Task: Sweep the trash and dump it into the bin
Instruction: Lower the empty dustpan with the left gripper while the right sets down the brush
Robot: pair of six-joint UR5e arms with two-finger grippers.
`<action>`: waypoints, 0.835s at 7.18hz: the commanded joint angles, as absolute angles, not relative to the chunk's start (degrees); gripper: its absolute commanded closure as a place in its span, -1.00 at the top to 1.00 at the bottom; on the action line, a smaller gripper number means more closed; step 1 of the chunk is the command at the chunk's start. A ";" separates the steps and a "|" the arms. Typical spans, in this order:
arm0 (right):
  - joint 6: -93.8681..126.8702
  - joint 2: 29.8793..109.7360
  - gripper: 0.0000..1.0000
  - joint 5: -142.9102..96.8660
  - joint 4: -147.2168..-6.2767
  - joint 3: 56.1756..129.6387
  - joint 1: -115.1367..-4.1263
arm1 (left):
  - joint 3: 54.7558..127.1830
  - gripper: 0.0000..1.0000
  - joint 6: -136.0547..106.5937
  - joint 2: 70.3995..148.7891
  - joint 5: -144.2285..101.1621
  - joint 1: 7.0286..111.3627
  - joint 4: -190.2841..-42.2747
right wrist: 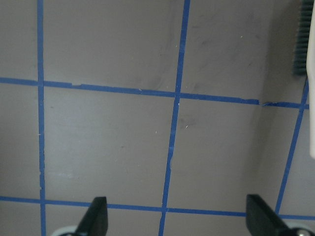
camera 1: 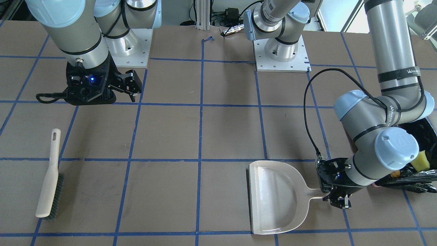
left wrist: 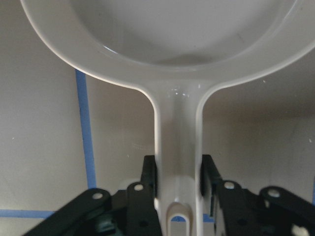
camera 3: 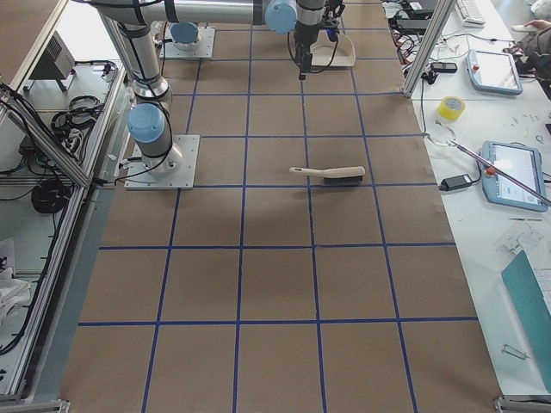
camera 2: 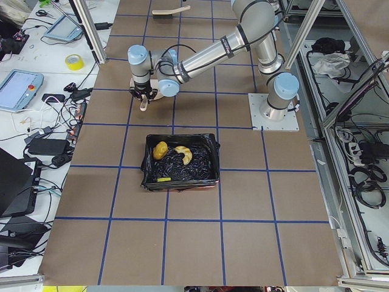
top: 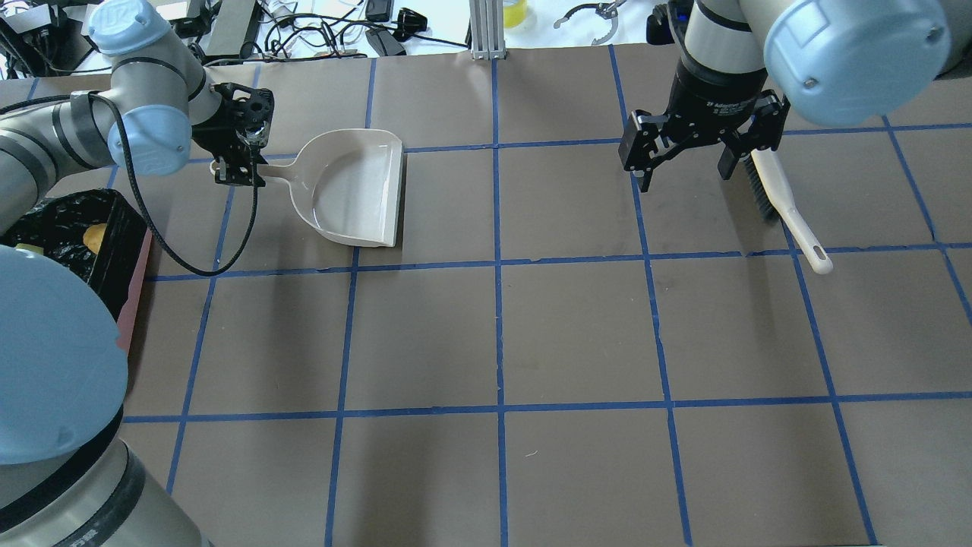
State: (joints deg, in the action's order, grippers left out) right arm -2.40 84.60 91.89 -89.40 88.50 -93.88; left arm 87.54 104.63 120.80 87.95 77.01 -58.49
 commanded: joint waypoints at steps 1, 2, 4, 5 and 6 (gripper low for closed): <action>-2.72 85.86 1.00 92.46 -90.78 89.03 -94.13 | 87.80 -1.00 104.77 121.03 88.68 77.08 -58.62; -2.72 85.96 1.00 91.85 -91.49 88.86 -94.13 | 87.80 -1.00 104.68 121.03 88.59 77.08 -58.80; -2.72 85.96 1.00 91.93 -95.18 88.95 -93.96 | 87.89 -1.00 104.33 121.03 88.51 77.43 -59.15; -2.72 86.74 1.00 92.11 -94.92 89.12 -94.30 | 87.89 -1.00 104.24 121.11 88.59 77.61 -59.06; -2.81 86.75 1.00 92.54 -94.83 89.47 -93.87 | 88.33 -1.00 104.15 121.11 88.59 77.61 -58.28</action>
State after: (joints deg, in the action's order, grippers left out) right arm -2.73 86.49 92.16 -94.81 89.16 -94.11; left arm 88.02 104.28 121.08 88.57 77.53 -58.87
